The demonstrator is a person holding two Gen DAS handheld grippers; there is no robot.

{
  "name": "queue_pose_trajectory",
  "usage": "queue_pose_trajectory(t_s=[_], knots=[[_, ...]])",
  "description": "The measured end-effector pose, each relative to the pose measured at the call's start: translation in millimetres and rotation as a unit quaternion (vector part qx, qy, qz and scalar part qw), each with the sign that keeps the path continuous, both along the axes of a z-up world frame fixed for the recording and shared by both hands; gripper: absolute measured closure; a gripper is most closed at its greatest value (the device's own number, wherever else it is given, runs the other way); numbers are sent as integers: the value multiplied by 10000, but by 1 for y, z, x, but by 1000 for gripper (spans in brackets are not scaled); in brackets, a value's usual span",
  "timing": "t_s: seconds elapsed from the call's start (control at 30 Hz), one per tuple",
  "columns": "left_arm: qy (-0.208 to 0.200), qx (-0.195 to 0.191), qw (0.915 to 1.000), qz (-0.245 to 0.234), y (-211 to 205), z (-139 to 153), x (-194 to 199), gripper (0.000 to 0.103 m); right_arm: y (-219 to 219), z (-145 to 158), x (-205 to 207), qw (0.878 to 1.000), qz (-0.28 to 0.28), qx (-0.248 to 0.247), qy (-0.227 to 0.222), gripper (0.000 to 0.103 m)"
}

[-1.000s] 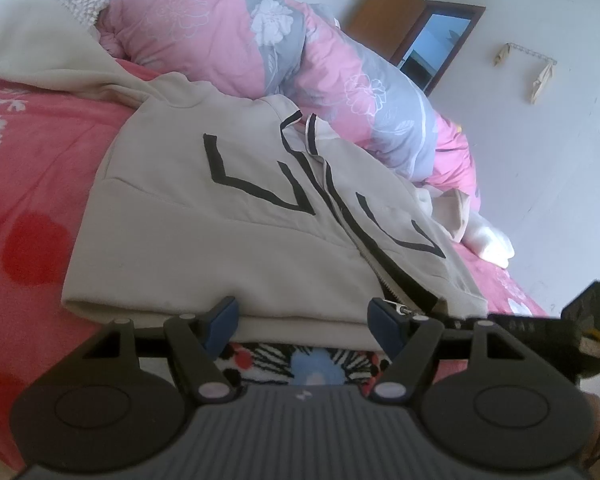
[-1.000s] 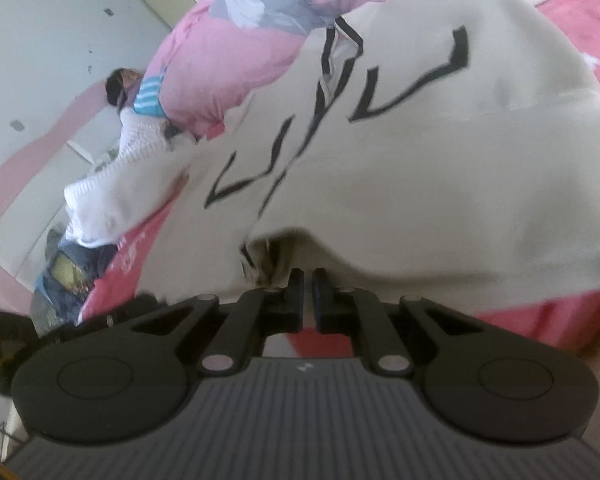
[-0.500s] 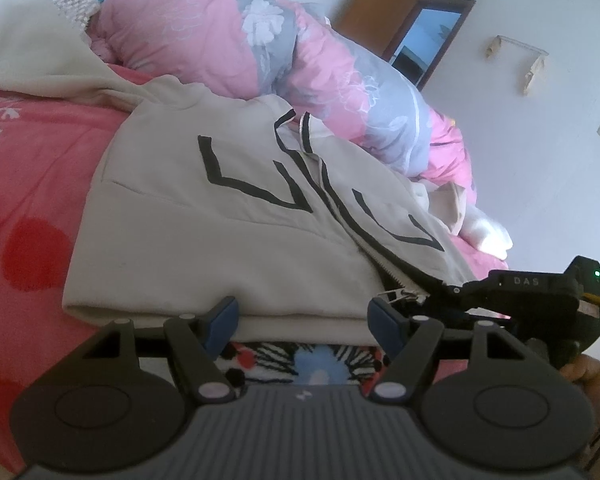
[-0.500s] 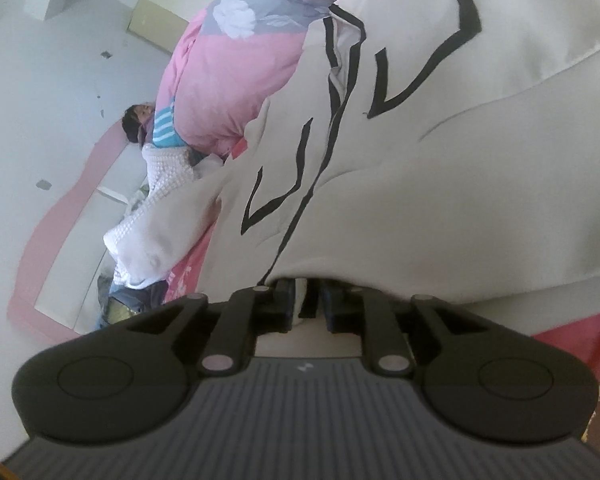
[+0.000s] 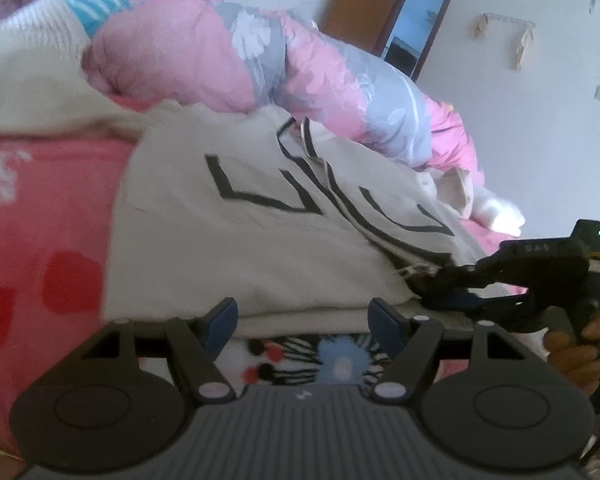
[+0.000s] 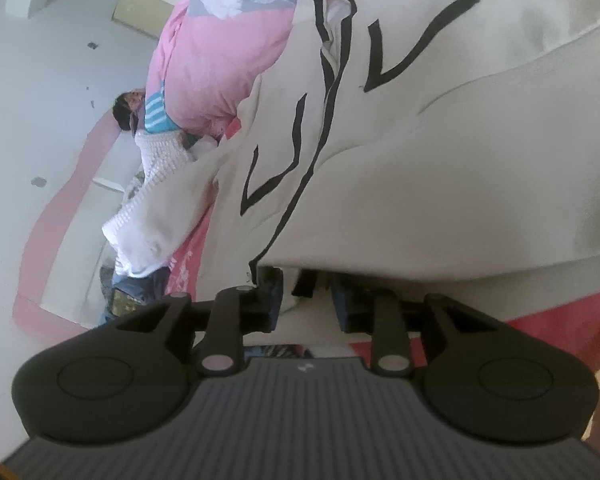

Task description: Fold clothes

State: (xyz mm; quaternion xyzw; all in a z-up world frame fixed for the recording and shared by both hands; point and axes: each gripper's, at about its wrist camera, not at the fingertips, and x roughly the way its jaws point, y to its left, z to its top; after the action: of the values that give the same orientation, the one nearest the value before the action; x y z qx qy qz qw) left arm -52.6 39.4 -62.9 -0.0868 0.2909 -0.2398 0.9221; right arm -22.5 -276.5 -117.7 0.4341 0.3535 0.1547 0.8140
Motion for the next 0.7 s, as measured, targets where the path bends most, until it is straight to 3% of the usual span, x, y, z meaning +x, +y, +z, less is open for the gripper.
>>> queue_pose_trajectory(t_s=[0.13, 0.3, 0.57, 0.7], knots=[[-162, 379, 9988, 246, 5, 2, -1, 30, -4, -4, 0, 9998, -86, 181, 34, 74], [-28, 787, 9953, 570, 11, -3, 6, 30, -5, -9, 4, 9994, -107, 316, 58, 74], [-6, 858, 9945, 593, 14, -6, 7, 30, 10, -7, 20, 9998, 124, 110, -65, 77], [-15, 871, 9945, 584, 13, -6, 8, 30, 15, -8, 26, 9996, 239, 60, -95, 85]])
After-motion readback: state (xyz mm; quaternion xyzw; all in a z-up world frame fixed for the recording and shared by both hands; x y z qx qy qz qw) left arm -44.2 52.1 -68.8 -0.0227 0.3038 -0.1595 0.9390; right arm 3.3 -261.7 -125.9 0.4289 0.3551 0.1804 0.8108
